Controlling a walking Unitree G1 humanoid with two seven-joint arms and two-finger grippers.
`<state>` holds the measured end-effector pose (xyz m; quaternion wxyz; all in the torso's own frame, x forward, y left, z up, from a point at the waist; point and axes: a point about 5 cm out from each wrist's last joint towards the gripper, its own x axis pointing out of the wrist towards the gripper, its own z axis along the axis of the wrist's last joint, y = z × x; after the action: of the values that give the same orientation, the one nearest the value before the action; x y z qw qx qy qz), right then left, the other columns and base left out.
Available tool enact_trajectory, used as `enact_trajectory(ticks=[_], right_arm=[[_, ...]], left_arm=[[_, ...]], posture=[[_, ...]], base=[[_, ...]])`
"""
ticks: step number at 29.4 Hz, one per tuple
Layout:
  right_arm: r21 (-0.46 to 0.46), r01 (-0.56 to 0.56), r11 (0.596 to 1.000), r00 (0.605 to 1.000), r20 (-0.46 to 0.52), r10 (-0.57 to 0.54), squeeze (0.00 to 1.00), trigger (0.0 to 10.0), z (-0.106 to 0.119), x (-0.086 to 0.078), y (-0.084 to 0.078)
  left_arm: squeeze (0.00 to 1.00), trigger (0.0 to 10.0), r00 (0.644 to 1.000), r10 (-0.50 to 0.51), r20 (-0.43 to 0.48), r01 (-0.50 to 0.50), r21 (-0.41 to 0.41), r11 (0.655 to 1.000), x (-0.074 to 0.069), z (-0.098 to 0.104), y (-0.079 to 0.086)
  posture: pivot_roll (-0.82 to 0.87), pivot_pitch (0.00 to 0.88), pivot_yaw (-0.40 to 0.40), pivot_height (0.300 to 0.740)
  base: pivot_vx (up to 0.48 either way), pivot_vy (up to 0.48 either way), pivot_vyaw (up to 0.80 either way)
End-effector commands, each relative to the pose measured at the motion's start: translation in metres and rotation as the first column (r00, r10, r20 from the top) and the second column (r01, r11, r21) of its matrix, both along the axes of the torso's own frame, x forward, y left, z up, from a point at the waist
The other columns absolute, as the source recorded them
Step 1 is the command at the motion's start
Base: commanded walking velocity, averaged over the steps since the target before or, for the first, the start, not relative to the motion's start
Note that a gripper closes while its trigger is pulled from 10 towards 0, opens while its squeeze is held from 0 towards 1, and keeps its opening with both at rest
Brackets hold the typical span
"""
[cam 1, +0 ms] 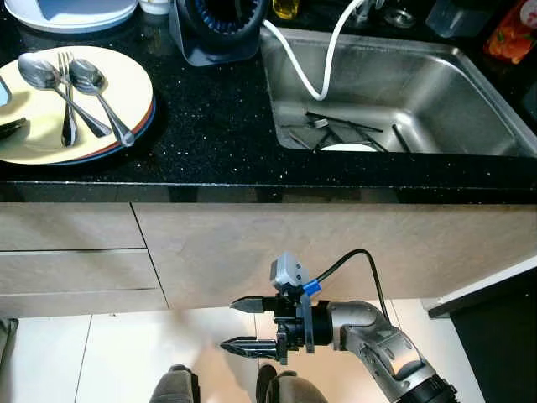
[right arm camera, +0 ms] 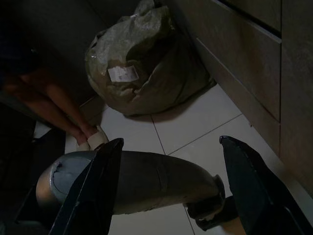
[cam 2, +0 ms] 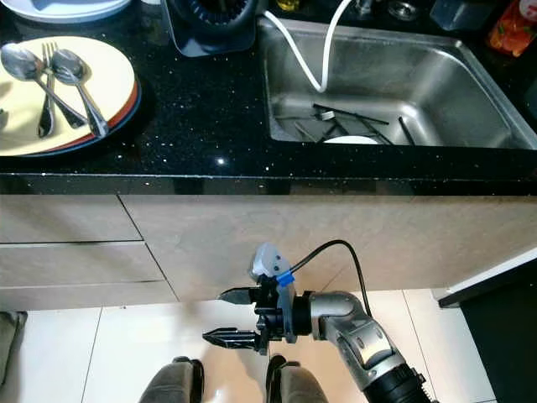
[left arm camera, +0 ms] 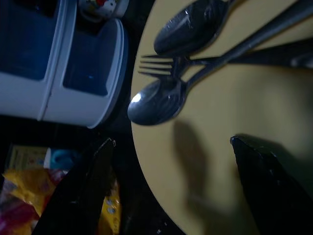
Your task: Kitchen organization
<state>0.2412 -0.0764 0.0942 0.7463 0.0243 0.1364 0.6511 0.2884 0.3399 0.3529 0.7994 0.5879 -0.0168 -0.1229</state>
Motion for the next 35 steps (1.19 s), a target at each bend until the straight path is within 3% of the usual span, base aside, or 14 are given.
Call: enact_trajectory(ticks=[1, 10, 19, 20, 21, 22, 35], right_arm=[[-0.011, 0.010, 1.000, 1.000, 0.007, -0.010, 0.00, 10.0, -0.002, -0.002, -0.002], [-0.007, 0.021, 1.000, 1.000, 0.016, -0.021, 0.00, 10.0, 0.000, -0.002, -0.002], [-0.002, 0.036, 0.999, 0.999, 0.019, -0.035, 0.00, 10.0, 0.001, -0.003, -0.002], [-0.001, 0.038, 0.999, 0.999, 0.019, -0.038, 0.00, 10.0, 0.002, -0.003, -0.002], [-0.001, 0.038, 0.999, 0.999, 0.019, -0.038, 0.00, 10.0, 0.002, -0.003, -0.002], [0.000, 0.039, 0.999, 0.999, 0.019, -0.039, 0.00, 10.0, 0.002, -0.003, -0.002], [0.015, 0.057, 0.998, 0.998, 0.030, -0.057, 0.00, 10.0, 0.006, -0.003, -0.002]], left_arm=[[0.00, 10.0, 0.998, -0.032, -0.060, 0.032, 0.003, 0.999, 0.008, -0.014, -0.006], [0.00, 10.0, 0.992, -0.101, -0.081, 0.102, 0.013, 0.995, 0.021, -0.019, -0.015], [0.00, 10.0, 0.993, -0.074, -0.092, 0.081, 0.069, 0.994, 0.034, -0.025, -0.016], [0.00, 2.2, 0.994, -0.064, -0.093, 0.072, 0.084, 0.994, 0.036, -0.026, -0.015], [0.00, 2.2, 0.994, -0.064, -0.093, 0.072, 0.084, 0.994, 0.036, -0.026, -0.015], [0.00, 0.0, 0.995, -0.056, -0.088, 0.065, 0.098, 0.993, 0.037, -0.027, -0.014], [0.00, 0.0, 0.997, -0.037, -0.068, 0.045, 0.131, 0.990, 0.045, -0.035, -0.012]], posture=[[0.16, 0.176, -0.072, 0.740], [0.15, 0.182, -0.070, 0.740], [0.14, 0.189, -0.069, 0.740], [0.14, 0.190, -0.067, 0.740], [0.14, 0.190, -0.067, 0.740], [0.14, 0.190, -0.067, 0.740], [0.13, 0.188, -0.068, 0.740]], base=[[0.000, 0.000, 0.00], [0.000, 0.000, 0.00], [0.000, 0.000, 0.00], [0.000, 0.000, 0.00], [0.000, 0.000, 0.00], [0.000, 0.000, 0.00], [0.000, 0.000, 0.00]])
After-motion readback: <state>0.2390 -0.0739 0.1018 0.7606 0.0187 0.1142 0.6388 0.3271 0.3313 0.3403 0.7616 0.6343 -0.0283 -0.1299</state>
